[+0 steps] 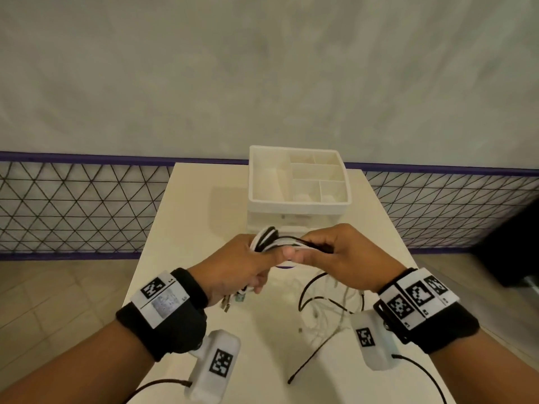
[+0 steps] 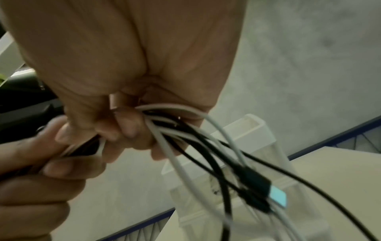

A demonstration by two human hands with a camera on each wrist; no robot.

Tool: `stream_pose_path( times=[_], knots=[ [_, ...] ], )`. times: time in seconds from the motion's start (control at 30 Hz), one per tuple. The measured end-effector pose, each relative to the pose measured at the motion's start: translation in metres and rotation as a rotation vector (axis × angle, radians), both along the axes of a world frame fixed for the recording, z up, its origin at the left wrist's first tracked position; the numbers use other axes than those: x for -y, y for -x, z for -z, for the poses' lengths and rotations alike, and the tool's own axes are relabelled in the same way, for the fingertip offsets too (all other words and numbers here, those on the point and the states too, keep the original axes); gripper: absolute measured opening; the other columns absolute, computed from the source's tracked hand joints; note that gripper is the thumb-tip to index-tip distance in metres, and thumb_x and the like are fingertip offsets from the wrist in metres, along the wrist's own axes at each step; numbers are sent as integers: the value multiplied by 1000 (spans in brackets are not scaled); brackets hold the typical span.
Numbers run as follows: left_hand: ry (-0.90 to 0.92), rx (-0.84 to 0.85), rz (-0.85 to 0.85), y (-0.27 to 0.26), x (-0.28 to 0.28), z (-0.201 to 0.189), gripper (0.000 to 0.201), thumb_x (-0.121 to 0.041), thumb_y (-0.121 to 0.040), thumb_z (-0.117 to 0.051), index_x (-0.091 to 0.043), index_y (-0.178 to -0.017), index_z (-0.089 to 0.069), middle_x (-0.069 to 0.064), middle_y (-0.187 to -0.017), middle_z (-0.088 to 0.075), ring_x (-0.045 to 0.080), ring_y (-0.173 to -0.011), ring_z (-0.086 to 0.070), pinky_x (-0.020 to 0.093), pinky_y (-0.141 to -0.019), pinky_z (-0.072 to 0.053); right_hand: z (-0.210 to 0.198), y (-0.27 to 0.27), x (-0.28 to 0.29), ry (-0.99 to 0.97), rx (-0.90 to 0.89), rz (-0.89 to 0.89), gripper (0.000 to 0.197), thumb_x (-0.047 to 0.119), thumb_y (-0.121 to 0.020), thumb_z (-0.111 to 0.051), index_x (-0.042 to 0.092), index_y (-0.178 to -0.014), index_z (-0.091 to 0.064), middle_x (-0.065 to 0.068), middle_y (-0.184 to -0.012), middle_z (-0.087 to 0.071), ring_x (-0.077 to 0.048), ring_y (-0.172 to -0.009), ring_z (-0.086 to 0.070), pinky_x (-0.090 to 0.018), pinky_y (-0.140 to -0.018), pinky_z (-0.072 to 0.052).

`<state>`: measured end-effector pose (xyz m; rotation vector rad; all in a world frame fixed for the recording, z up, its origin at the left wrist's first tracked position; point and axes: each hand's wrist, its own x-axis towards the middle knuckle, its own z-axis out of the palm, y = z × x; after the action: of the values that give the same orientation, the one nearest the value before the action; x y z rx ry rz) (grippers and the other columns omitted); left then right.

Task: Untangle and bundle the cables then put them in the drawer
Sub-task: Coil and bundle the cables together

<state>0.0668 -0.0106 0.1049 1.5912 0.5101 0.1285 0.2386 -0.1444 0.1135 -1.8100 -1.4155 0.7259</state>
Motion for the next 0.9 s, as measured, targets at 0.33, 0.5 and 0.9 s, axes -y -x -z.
stream_pose_path(
  times=[0.33, 0.5, 0.9],
  knots=[
    [153, 152, -109, -15, 19, 6, 66, -58, -72, -75, 3, -94, -65, 14, -71, -58, 22, -60, -58, 35, -62, -52, 7, 29, -14, -461, 263, 123, 18, 6, -100, -56, 11, -97, -73, 0, -73, -67, -17, -68, -62, -30, -64, -50],
    [446, 224, -318, -24, 28, -1, 51, -58, -63, -79, -15, -92, -75, 14, -90, -76, 27, -87, -74, 37, -75, -59, 17, 54, -18, -385, 383, 90, 46, 22, -97, -37, 11, -139, -52, -6, -115, -58, -23, -89, -65, -45, -72, -58],
    [675, 327, -554, -16, -11, -12, 34, -33, -84, -75, -11, -64, -58, 8, -62, -59, 25, -62, -61, 39, -71, -58, 33, 49, -3, -274, 160, 125, 32, 23, -98, -60, 20, -129, -59, 4, -110, -60, -1, -96, -58, -19, -82, -48]
  ],
)
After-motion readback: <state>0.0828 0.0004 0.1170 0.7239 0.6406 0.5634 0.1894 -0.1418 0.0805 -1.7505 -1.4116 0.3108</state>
